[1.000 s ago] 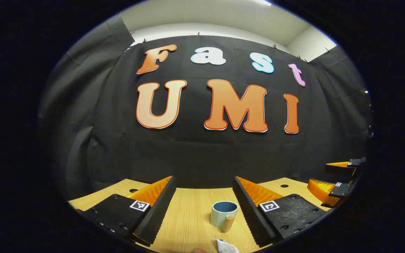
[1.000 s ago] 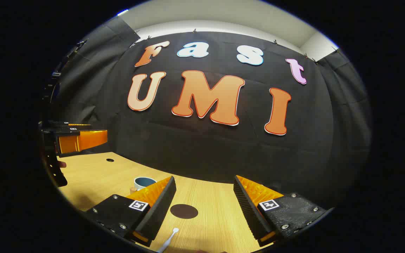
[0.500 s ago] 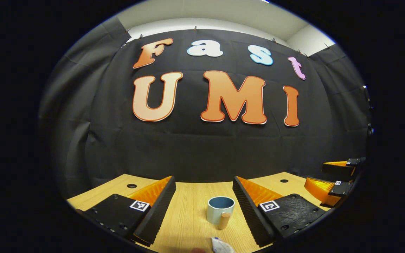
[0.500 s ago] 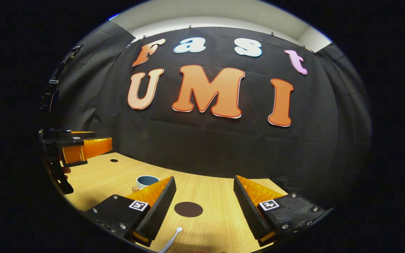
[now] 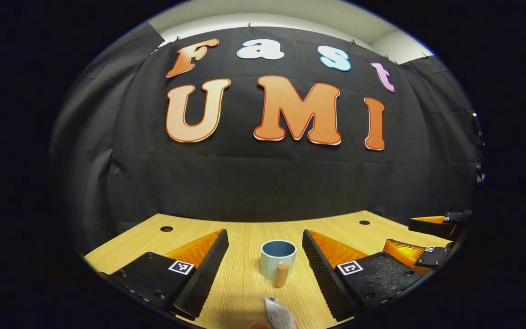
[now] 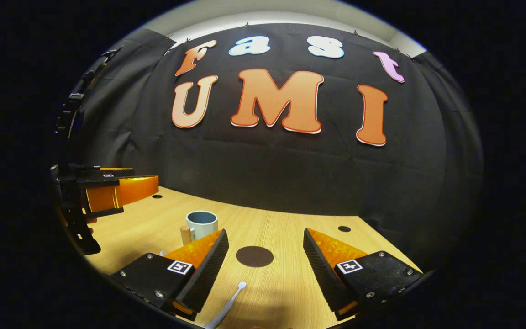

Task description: Put the toothbrush and toothpaste on the desktop into the cup, then pick up the cup and place it on the coaster on the desktop.

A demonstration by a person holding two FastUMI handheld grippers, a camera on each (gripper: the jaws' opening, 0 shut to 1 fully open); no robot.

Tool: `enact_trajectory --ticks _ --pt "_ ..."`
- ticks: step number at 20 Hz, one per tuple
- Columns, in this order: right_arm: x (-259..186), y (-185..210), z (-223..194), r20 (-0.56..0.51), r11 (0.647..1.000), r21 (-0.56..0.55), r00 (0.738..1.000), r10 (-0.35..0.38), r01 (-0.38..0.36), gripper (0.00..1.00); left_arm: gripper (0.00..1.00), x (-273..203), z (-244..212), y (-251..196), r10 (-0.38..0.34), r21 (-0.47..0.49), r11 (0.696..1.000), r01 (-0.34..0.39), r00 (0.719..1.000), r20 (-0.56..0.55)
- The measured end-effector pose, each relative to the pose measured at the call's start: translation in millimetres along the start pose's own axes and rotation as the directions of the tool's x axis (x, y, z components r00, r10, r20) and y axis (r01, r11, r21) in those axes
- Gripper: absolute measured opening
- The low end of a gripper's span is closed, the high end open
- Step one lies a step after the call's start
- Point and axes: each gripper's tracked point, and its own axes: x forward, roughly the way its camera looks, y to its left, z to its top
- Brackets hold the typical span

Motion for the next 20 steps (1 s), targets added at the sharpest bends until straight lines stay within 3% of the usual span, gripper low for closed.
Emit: enact_trajectory --ticks 4,8,14,20 --pt "-3 13 -28 -0.096 0.998 0.045 0.994 0.047 -0.043 0.98 0.98 -5 -38 -5 -0.014 0.018 1.0 0.016 0.991 -0.13" --pt "-3 17 -56 -0.198 0.998 0.054 0.979 0.046 -0.036 0.96 0.97 -8 -64 -6 -0.018 0.032 0.999 0.026 0.973 -0.232" --pt "-3 32 -102 -0.362 0.997 0.07 0.93 0.061 -0.039 0.95 0.98 -12 -123 -10 -0.023 0.005 1.0 0.027 0.916 -0.401" --pt "-9 45 -136 -0.475 0.996 0.085 0.877 0.065 -0.028 0.87 0.98 -16 -147 -12 -0.027 -0.013 1.0 0.024 0.882 -0.471"
